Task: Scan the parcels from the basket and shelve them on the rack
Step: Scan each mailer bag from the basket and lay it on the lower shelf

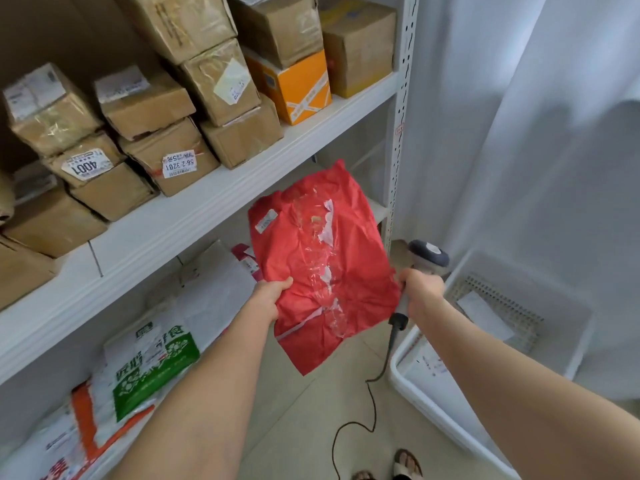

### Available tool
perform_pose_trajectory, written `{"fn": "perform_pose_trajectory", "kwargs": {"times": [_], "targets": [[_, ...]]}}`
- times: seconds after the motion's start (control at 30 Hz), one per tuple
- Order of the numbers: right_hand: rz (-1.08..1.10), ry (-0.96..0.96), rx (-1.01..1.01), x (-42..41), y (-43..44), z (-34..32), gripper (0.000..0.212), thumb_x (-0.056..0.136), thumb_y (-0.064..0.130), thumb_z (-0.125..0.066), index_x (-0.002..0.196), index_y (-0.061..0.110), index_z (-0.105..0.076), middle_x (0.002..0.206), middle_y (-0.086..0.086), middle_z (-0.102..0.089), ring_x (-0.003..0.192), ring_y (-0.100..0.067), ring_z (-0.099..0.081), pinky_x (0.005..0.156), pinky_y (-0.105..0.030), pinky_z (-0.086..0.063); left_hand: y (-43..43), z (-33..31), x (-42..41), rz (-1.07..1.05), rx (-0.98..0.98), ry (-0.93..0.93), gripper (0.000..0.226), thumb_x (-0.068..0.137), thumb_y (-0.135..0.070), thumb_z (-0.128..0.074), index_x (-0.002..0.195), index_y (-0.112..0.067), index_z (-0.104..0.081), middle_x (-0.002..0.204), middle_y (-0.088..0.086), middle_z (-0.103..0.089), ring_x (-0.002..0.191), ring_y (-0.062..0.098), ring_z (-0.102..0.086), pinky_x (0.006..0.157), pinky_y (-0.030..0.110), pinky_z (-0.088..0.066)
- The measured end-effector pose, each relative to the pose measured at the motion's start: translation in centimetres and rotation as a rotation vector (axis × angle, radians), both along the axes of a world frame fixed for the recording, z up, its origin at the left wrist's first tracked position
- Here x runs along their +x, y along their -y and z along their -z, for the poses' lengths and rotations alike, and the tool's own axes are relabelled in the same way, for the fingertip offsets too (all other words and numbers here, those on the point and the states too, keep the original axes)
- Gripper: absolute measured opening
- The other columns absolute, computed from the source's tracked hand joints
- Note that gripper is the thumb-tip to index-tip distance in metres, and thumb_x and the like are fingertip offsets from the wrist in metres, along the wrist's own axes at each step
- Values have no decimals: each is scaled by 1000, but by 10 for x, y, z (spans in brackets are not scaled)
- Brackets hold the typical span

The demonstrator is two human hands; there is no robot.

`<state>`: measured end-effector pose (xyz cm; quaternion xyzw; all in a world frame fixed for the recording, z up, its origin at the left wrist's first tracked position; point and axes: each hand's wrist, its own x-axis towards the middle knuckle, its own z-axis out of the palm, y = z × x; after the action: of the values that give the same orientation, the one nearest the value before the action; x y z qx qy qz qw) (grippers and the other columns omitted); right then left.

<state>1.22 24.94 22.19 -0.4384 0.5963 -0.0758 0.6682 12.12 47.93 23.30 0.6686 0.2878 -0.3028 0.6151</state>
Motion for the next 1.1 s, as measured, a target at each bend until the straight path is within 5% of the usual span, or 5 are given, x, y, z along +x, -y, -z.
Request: {"fn": "perform_pose_trajectory", "kwargs": {"times": [0.2,0.33,0.77,0.93,1.1], "targets": [[-19,145,74,45,-13,29,24,82,-7,-55,90,15,-50,70,-9,-53,57,-18,-50,56,-32,-46,5,34,66,-168,68,100,40,88,-5,-64,127,0,-53,122,22,-60,107,35,-62,92,51,-50],[-34,200,155,91,-28,57,25,83,-7,-57,84,17,-50,68,-7,-52,57,-16,-50,56,-30,-42,13,64,113,-218,48,133,37,90,0,-59,126,-5,-52,117,16,-61,99,30,-62,82,45,-52],[58,222,335,190,-57,156,23,83,-6,-58,86,16,-51,74,-6,-55,64,-18,-55,60,-33,-46,11,156,245,-232,230,225,38,79,8,-49,116,7,-56,100,16,-57,89,28,-58,88,46,-52],[59,197,328,204,-55,175,22,83,-5,-59,85,16,-51,76,-6,-56,65,-17,-57,61,-32,-47,6,189,256,-156,491,217,46,81,-1,-64,125,2,-53,124,20,-59,110,35,-59,96,45,-49],[50,177,313,207,-51,181,22,84,-4,-60,84,17,-51,78,-6,-57,69,-17,-57,65,-33,-49,6,198,263,-12,744,170,57,96,-18,-48,147,-5,-25,150,16,-33,136,32,-35,112,39,-30]]}}
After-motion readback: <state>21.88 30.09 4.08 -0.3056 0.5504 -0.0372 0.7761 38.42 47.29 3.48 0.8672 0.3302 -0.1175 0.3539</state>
